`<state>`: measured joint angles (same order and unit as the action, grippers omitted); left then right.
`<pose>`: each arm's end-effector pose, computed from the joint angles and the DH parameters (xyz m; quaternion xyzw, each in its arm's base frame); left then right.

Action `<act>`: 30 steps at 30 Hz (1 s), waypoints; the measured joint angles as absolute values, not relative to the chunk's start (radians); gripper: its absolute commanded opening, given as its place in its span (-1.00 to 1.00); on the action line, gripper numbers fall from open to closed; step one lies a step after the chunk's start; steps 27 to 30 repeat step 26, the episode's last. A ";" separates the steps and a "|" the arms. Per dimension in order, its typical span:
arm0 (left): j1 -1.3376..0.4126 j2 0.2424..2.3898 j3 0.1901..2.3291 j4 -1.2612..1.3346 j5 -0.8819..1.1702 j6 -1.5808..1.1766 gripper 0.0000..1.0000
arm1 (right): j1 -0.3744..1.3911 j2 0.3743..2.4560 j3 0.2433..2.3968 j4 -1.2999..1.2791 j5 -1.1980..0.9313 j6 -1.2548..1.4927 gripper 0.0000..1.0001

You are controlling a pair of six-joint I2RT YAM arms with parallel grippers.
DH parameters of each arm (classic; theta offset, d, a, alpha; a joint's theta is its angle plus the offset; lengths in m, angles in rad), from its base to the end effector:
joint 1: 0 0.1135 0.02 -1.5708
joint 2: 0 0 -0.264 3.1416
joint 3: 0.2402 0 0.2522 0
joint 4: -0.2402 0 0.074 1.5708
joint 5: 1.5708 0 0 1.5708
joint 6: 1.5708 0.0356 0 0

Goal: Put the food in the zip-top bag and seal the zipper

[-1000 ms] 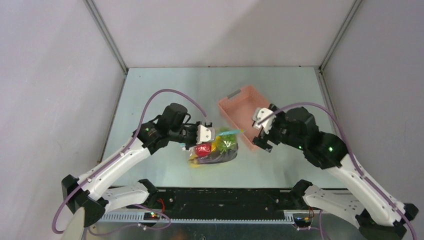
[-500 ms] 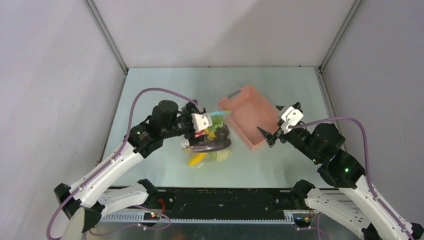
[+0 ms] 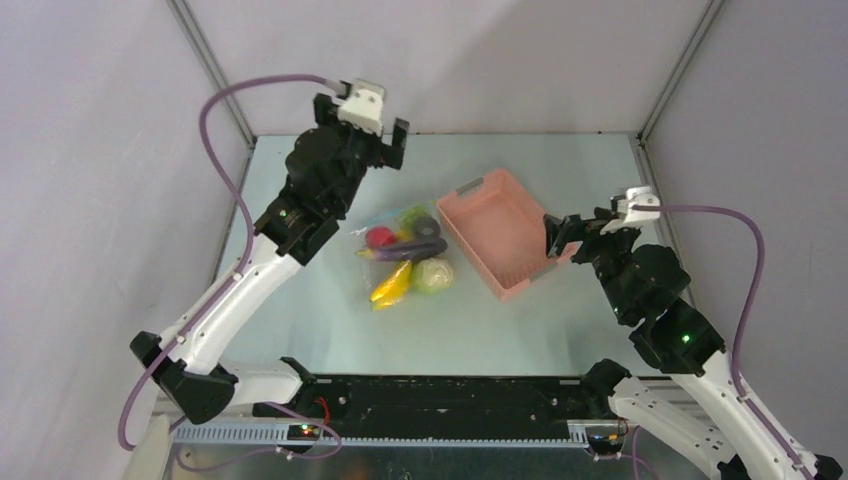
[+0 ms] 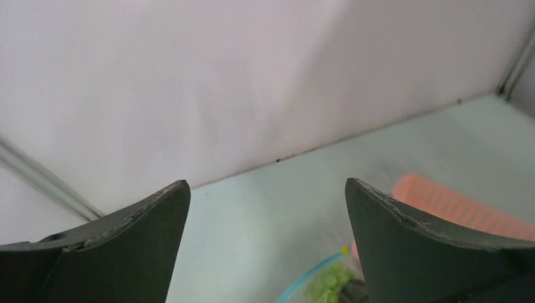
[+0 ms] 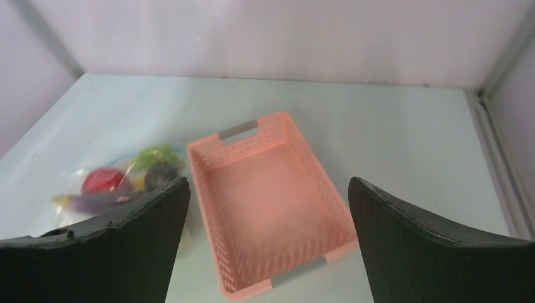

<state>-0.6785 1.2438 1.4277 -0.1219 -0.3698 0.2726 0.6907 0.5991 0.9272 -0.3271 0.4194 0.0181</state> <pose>0.2199 -0.1607 0.4739 0.1891 0.6598 -0.0210 0.7269 0.1025 0.0659 0.3982 -0.0891 0.7011 0.1022 0.7000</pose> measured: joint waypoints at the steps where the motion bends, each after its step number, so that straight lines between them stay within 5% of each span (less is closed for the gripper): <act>1: -0.660 1.256 1.448 -0.123 -0.390 0.221 0.99 | 0.676 0.599 0.926 -0.337 0.455 0.056 0.99; 15: -0.366 1.052 1.142 -0.457 -0.641 -0.421 0.99 | 0.170 0.603 0.885 -0.635 0.621 0.453 0.99; 30: -0.363 0.803 1.102 -0.607 -0.788 -0.543 0.99 | 0.140 0.596 0.883 -0.683 0.633 0.489 0.99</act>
